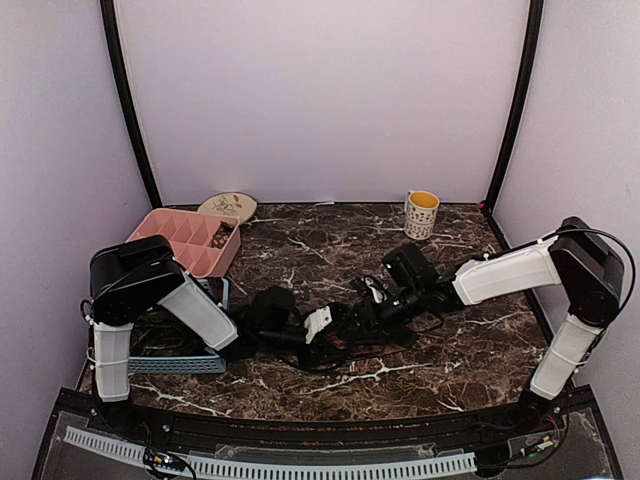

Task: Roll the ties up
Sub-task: Roll the tie at the center of the board.

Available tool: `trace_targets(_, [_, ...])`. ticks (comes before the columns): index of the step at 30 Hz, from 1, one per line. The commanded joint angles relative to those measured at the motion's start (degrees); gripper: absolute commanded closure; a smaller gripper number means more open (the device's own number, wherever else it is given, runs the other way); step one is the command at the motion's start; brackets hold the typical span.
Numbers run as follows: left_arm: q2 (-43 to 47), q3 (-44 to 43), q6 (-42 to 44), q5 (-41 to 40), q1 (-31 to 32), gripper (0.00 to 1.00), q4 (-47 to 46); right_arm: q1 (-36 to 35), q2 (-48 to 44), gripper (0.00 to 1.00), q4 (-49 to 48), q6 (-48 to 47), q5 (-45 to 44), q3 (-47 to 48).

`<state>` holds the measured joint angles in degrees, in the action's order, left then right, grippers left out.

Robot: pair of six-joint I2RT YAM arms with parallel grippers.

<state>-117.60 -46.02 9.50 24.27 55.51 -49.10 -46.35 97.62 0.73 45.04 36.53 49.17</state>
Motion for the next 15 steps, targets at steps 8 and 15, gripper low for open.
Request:
trace_targets(8, [-1.16,-0.05,0.83,-0.72,-0.13,0.68,8.16,-1.83,4.63,0.66,0.02,-0.54,2.44,3.12])
trace_targets(15, [-1.07,-0.37,0.24,0.98,-0.59,0.64,8.35,-0.44,7.08,1.0,0.63,-2.33,0.93,0.55])
